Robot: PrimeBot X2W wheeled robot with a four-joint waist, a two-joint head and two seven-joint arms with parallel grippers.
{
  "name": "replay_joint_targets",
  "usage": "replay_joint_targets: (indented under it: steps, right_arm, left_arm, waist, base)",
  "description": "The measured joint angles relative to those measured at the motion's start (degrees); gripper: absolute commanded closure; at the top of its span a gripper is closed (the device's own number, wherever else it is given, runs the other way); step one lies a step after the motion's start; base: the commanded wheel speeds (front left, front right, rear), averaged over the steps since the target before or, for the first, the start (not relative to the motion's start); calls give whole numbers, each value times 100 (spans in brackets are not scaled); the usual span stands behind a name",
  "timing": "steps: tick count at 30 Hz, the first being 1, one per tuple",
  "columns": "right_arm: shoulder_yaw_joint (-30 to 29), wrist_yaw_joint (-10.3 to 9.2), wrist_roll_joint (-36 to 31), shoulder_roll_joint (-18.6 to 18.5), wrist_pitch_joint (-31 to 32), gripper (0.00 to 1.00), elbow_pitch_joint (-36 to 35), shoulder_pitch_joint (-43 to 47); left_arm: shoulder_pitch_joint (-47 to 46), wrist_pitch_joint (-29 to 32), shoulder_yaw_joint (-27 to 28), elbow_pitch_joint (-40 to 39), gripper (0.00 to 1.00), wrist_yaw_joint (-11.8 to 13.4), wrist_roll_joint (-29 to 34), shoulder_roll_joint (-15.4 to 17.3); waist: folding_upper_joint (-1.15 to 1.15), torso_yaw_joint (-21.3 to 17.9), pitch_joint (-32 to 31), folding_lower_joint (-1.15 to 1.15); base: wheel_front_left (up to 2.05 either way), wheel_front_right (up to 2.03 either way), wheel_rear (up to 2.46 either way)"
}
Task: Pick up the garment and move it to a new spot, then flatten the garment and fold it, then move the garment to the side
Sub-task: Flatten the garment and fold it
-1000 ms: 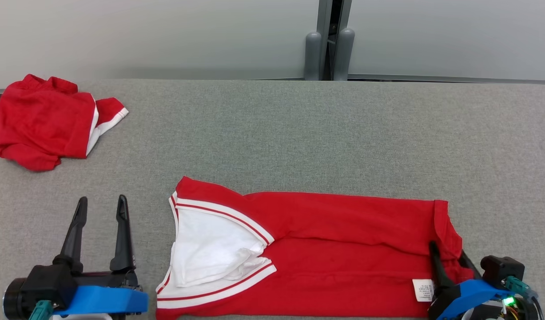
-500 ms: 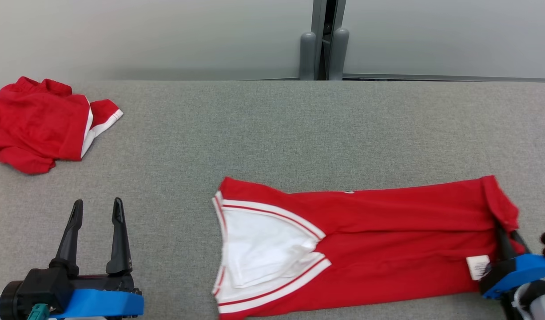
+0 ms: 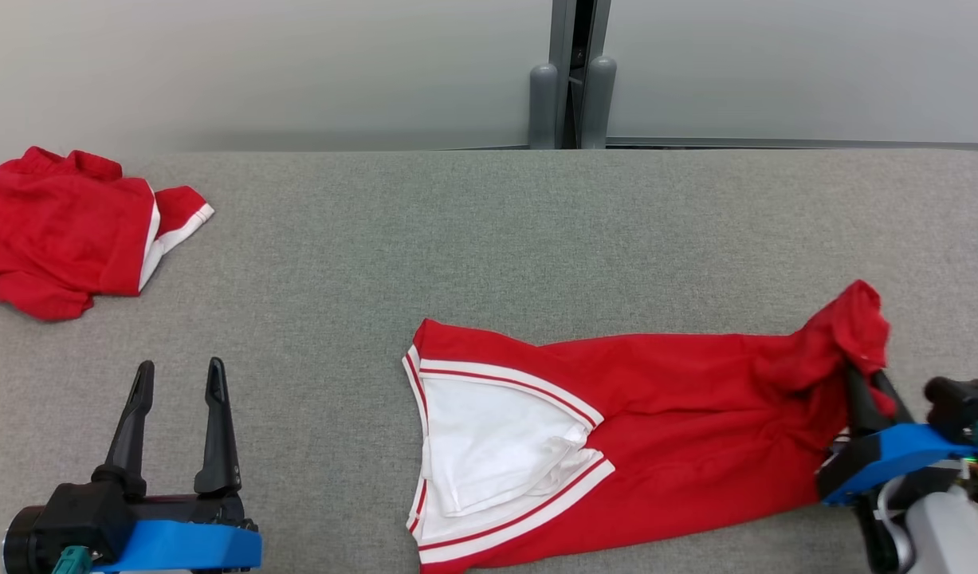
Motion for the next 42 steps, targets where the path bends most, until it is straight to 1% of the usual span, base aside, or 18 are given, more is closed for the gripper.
replay_joint_targets:
  steps: [8, 13, 17, 22, 27, 31, 34, 41, 42]
  right_arm:
    - [727, 0, 18, 455, 112, 100, -840, 335]
    - [1354, 0, 36, 710, 225, 100, -1263, 444]
    - [1900, 0, 69, 899, 318, 100, -1450, 447]
    - [2496, 0, 142, 1080, 337, 100, -1433, 297]
    - [2966, 0, 180, 1217, 318, 100, -1200, -20]
    - [3231, 0, 274, 1268, 249, 100, -988, -292]
    - [3452, 0, 502, 1273, 198, 100, -903, -452]
    - [3777, 0, 755, 1278, 102, 100, -489, -766]
    - [3813, 0, 803, 1280, 99, 93, -420, -791]
  left_arm:
    - [33, 0, -25, -1, 0, 0, -5, -1]
    - [34, 0, -33, 0, 0, -1, -1, -1]
    - [33, 1, -56, 4, 0, -5, 1, -1]
    - [-1, 0, -108, 14, 0, -5, -5, -2]
    - [-64, 0, -194, 25, 0, 0, -44, -2]
    - [-129, 0, -243, 37, 0, 1, -65, -2]
    - [-158, 0, -272, 54, 0, 8, -104, -3]
    - [-249, 0, -408, 81, 0, 54, -166, -3]
    - [-252, 1, -415, 86, 0, 58, -185, -3]
  waist:
    - [0, 21, -46, 0]
    - [0, 63, -48, 0]
    - [0, 104, -16, 0]
    - [0, 191, 42, 0]
    - [0, 301, 108, 0]
    - [0, 399, 168, 0]
    - [0, 474, 208, 0]
    - [0, 607, 303, 0]
    - [0, 621, 312, 0]
  base:
    - [0, 0, 0]
    - [0, 0, 0]
    - [0, 0, 0]
    - [0, 0, 0]
    - [0, 0, 0]
    - [0, 0, 0]
    - [0, 0, 0]
    - [0, 0, 0]
    - [0, 0, 0]
